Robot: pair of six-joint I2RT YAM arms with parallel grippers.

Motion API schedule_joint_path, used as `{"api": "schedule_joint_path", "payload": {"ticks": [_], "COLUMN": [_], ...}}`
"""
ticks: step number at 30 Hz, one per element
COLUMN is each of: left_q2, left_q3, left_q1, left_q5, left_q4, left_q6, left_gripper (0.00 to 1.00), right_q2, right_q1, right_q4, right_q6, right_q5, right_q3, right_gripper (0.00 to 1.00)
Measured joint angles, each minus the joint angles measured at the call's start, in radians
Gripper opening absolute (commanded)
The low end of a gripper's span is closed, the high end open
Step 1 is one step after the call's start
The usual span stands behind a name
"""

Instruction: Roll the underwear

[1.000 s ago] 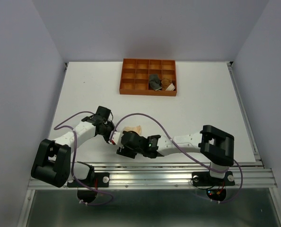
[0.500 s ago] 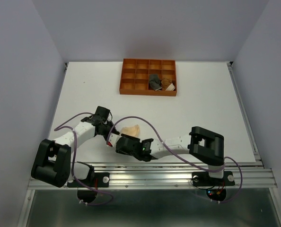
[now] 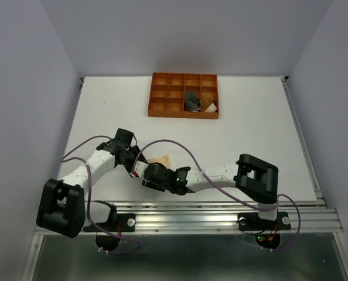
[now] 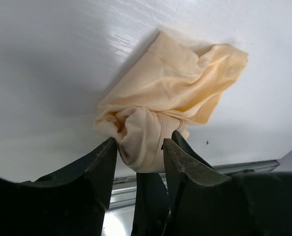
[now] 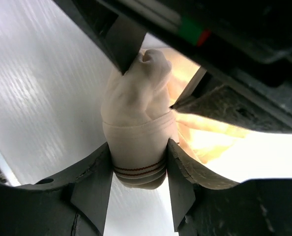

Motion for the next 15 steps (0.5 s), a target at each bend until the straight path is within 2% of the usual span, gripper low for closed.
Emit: {"api": "schedule_joint_path", "payload": {"ticks": [9, 15], "left_q2": [-0.067, -0.075], "left_q3": [0.063, 0.059], "left_q1": [0.081, 0.12], "left_q5": [-0.143, -0.186], "left_q4": [-0.079, -0.098], "left_q6": [0.005, 0.005], "left_gripper": [0.54, 0.54], "right_q2": [0.009, 0.095], "right_q1": [-0.144, -0.241], "right_q4": [-0.094, -0.186], "right_q6": [0.034, 0.045], "right_q5": [-0.36, -0.607], "right_q3": [0.095, 0.224], "right_gripper": [0.01, 0.01]}}
